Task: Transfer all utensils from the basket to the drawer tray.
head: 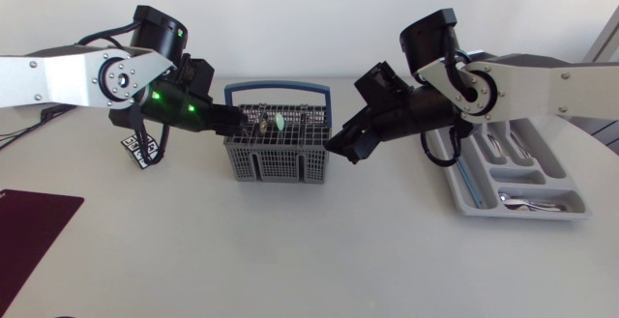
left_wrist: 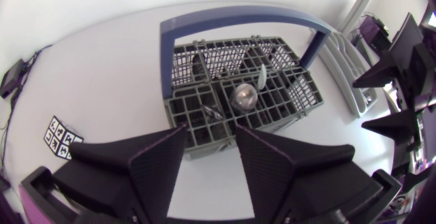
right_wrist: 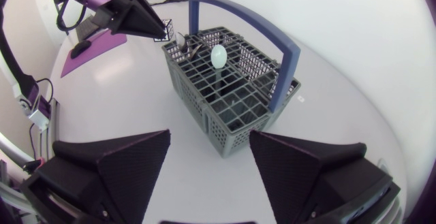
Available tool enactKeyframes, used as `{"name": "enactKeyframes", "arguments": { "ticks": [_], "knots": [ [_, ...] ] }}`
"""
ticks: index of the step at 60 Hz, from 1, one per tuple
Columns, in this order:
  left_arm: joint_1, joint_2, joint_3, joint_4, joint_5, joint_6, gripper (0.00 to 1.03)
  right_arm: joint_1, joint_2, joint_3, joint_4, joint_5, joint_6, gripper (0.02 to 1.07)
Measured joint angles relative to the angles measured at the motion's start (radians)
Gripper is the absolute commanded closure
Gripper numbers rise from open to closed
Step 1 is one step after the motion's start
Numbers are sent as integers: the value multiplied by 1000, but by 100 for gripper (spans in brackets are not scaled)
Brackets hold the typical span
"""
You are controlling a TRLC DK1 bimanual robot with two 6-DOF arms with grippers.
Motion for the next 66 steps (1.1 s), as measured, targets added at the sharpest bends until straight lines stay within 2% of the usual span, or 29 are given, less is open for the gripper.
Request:
{"name": "enactKeyframes", "arguments": {
  "ticks": [20,31,52,66],
  "knots": [
    [-23,5,31,-5,-19,-95,48,10,-18,0,-5,14,0,23],
    [-42,5,49,-6,-19,-104,45,23,-18,0,-5,21,0,23],
    [-22,5,50,-7,-18,-122,45,216,23,60,-8,199,8,23],
    [66,-3,18,-7,56,-122,45,303,130,166,-4,301,23,23]
  ]
}}
